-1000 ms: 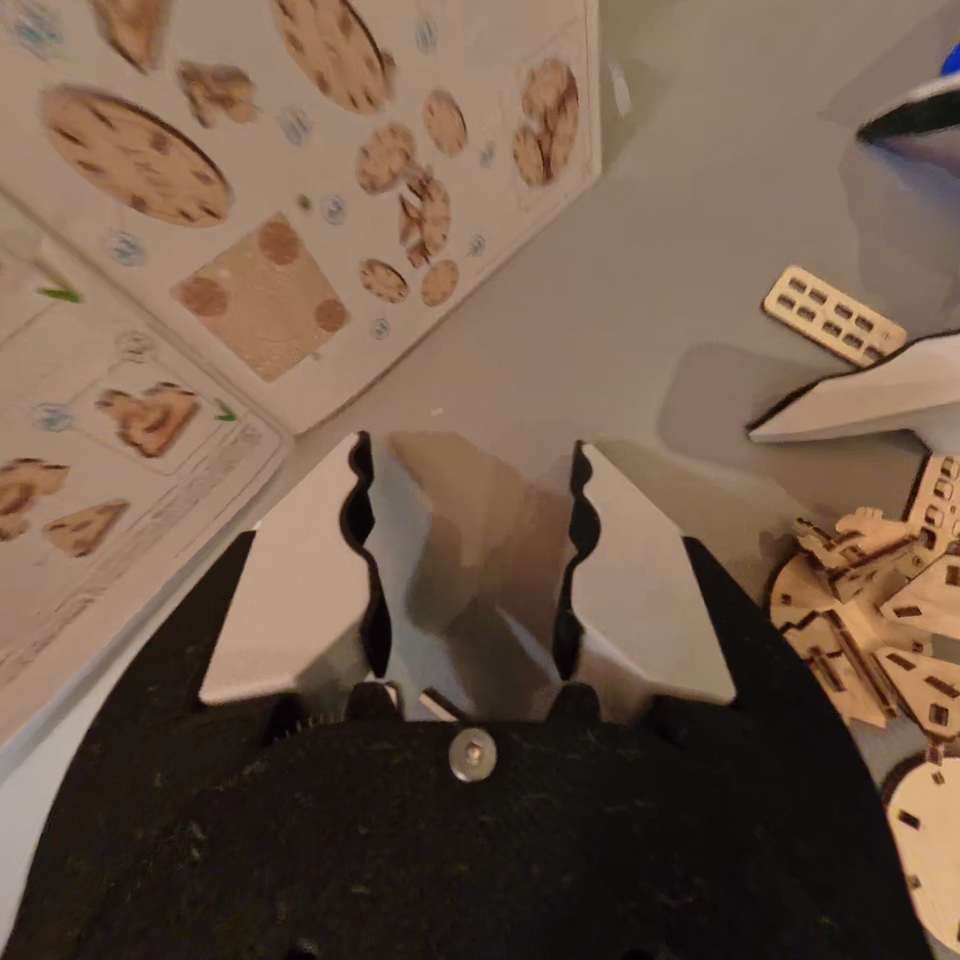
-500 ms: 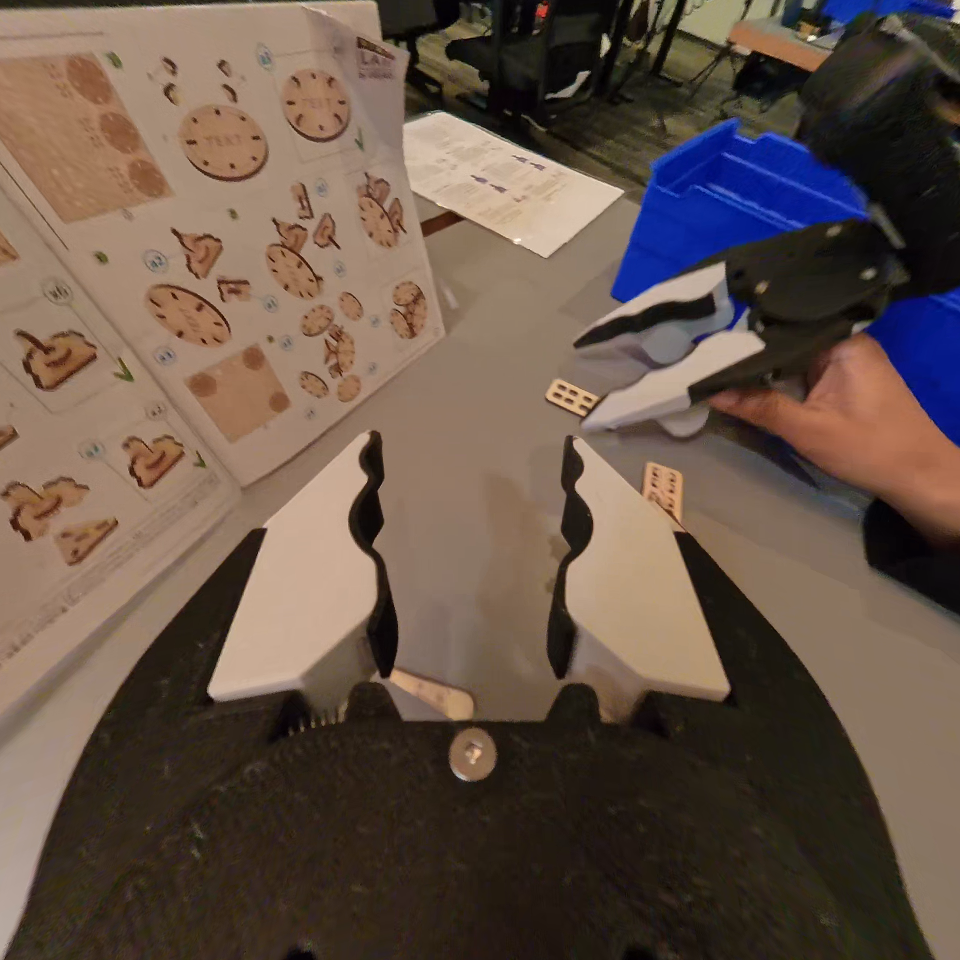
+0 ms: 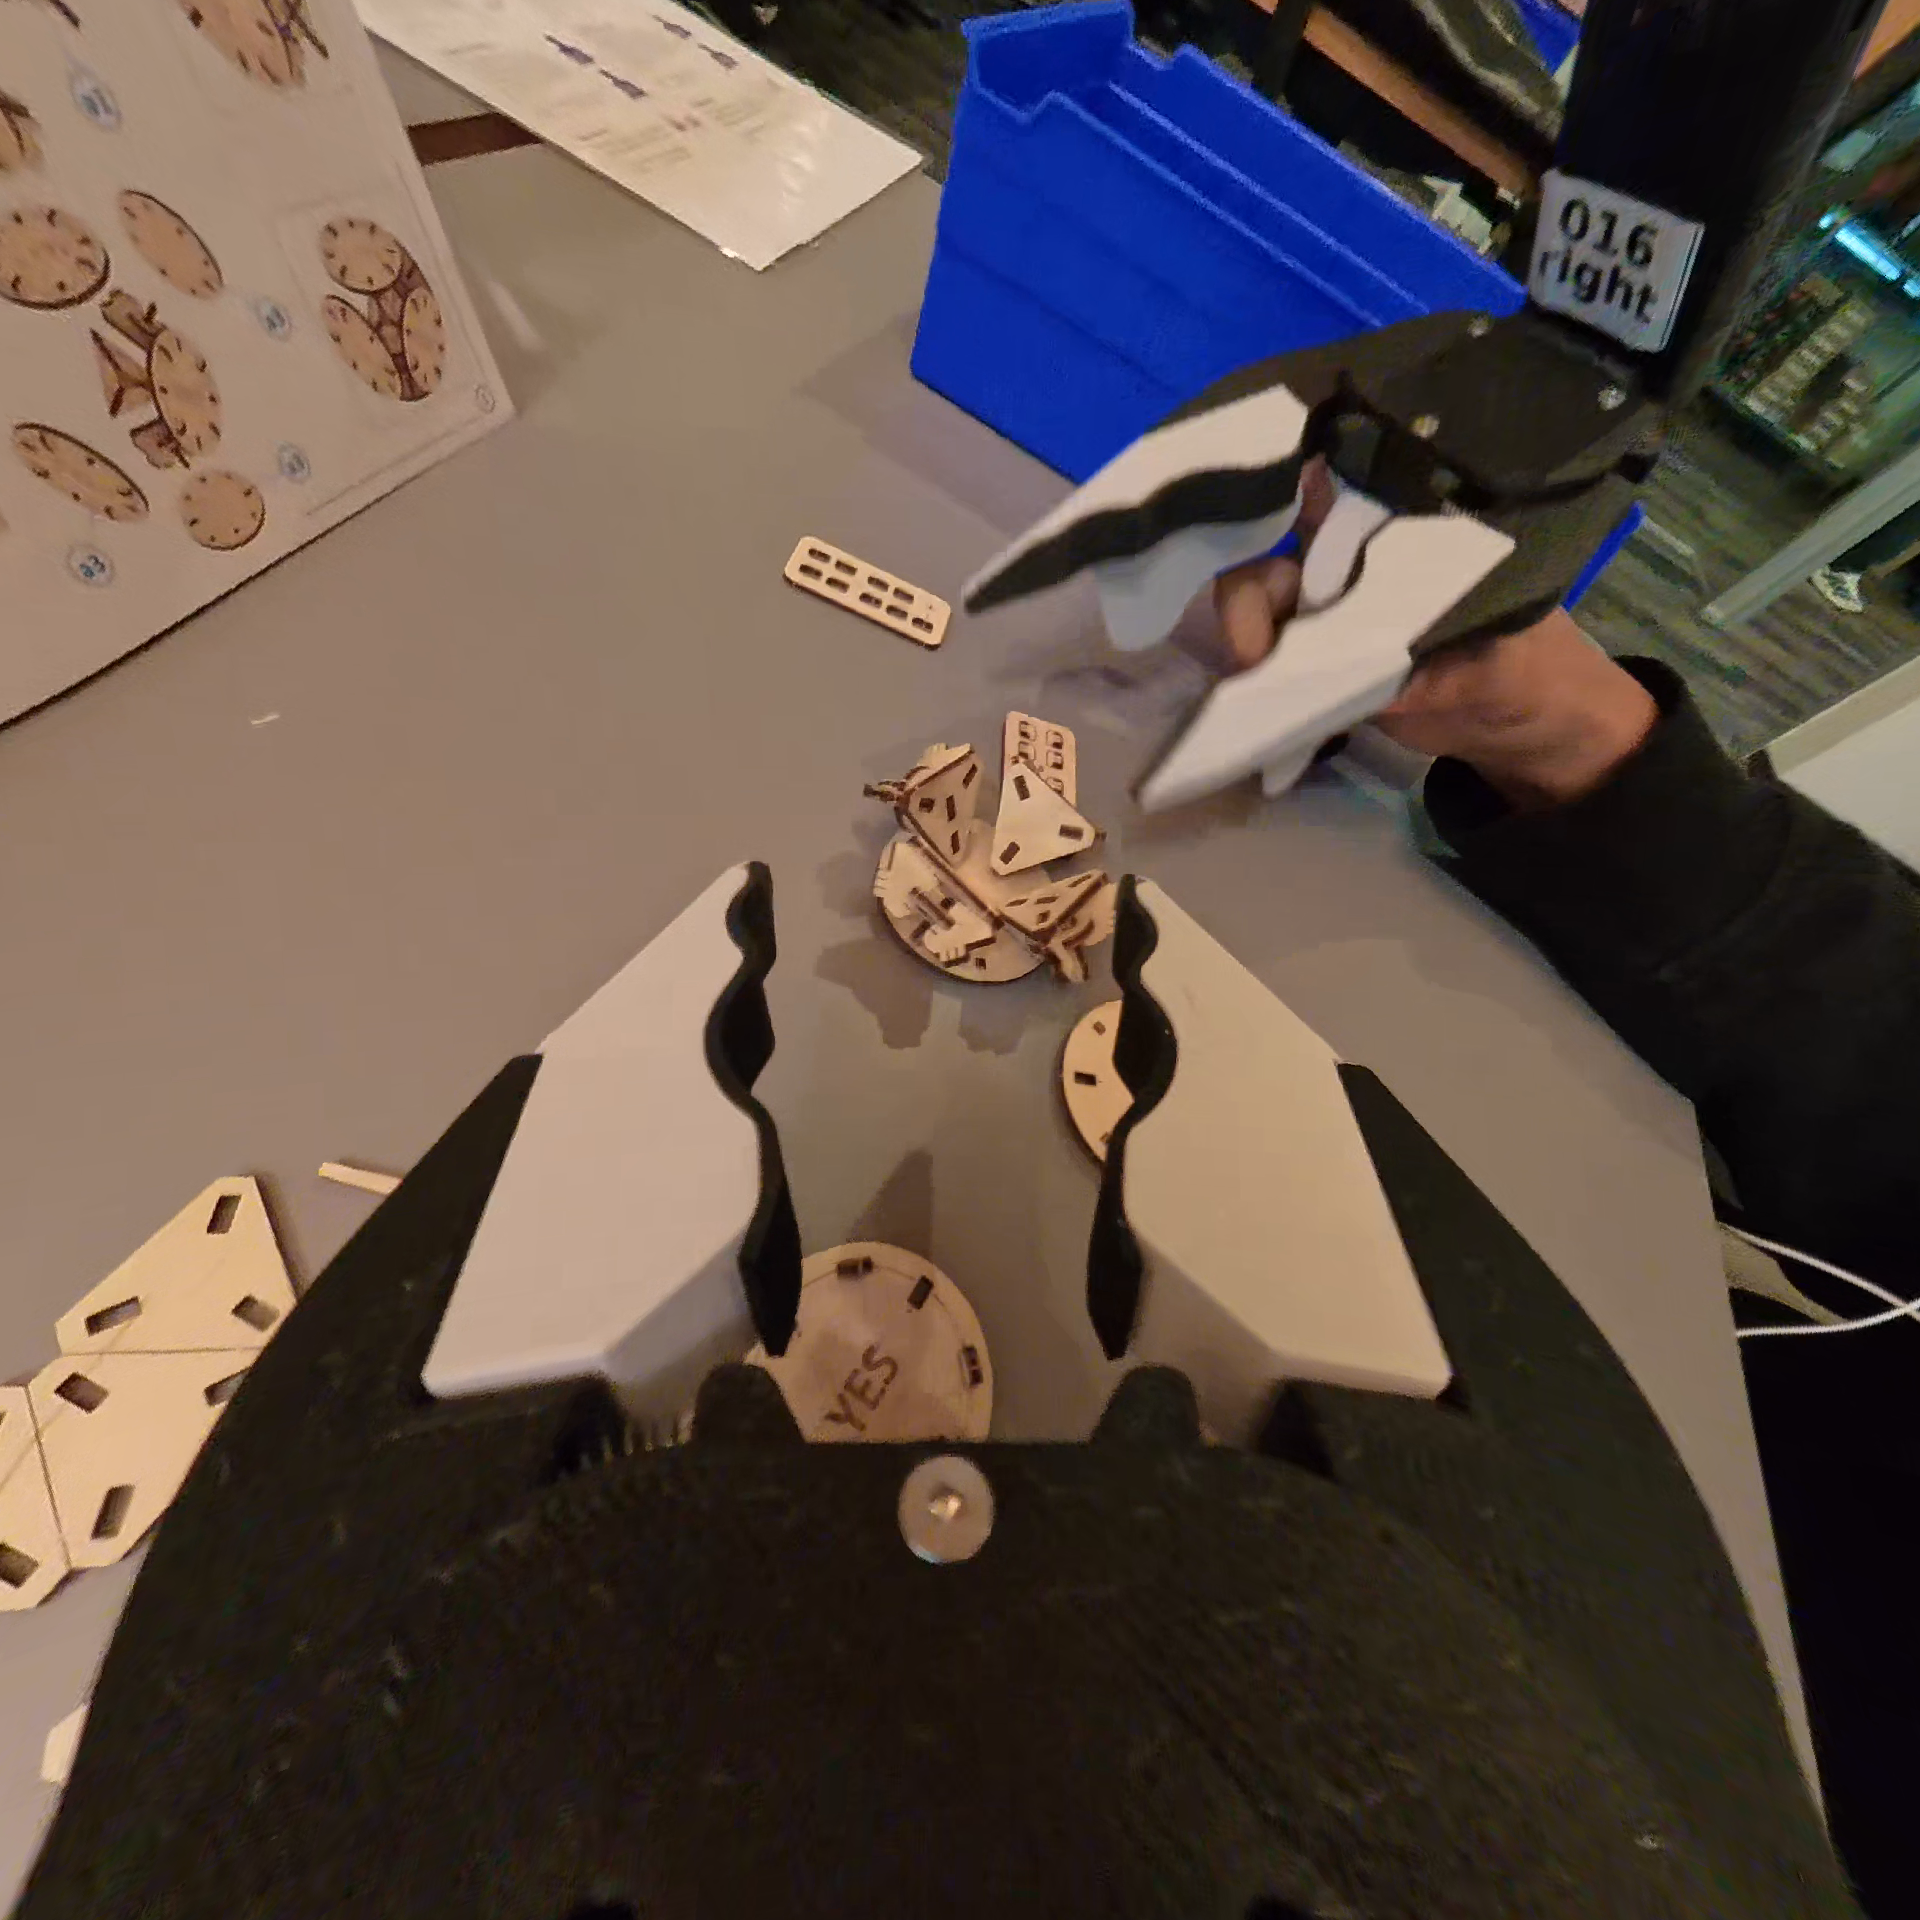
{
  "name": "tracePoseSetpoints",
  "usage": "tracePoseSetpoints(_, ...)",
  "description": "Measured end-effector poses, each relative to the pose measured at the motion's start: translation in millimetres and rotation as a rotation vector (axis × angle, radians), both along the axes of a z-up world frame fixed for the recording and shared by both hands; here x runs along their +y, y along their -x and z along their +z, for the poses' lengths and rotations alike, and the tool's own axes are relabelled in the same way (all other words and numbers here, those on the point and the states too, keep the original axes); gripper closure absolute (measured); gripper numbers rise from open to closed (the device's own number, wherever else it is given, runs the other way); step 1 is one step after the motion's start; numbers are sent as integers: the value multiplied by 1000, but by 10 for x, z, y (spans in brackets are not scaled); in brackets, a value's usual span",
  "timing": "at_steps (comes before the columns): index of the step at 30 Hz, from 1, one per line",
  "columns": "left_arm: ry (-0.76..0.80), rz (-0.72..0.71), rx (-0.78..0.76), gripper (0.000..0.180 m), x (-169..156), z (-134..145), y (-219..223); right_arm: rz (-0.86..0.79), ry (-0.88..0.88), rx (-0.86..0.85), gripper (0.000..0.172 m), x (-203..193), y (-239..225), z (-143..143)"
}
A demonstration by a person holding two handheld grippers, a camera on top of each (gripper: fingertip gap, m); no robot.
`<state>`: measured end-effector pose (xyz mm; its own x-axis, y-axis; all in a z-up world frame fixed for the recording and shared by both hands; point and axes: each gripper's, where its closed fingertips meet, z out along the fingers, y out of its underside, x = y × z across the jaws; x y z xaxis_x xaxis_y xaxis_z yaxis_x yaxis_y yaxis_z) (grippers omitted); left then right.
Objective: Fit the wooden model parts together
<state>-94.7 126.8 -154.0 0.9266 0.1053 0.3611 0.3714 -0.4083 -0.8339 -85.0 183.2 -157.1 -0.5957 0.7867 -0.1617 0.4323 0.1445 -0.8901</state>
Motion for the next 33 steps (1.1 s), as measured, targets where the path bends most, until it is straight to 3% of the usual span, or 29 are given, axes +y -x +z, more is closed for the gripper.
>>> tracePoseSetpoints(3,-53,26,-41,118,-54,84,92,121,-3,-57,83,-192,-136,-104)
tracePoseSetpoints(6,-102,48,-66,119,-112,168,177,129,-84,-100,66,-246,-138,-265)
tracePoseSetpoints(10,-123,53,-74,118,-135,186,216,116,-182,-160,61,-257,-113,-445)
tracePoseSetpoints(19,-115,48,-46,114,-114,146,209,93,-255,-140,93,-252,-40,-495)
tracePoseSetpoints(21,-116,41,-56,114,-106,133,197,107,-246,-140,108,-266,-54,-487)
tracePoseSetpoints(24,-130,27,-83,112,-96,137,173,111,-260,-120,109,-274,-51,-476)
tracePoseSetpoints(33,-385,-38,-407,115,-192,469,192,124,-350,342,108,-415,-46,117)
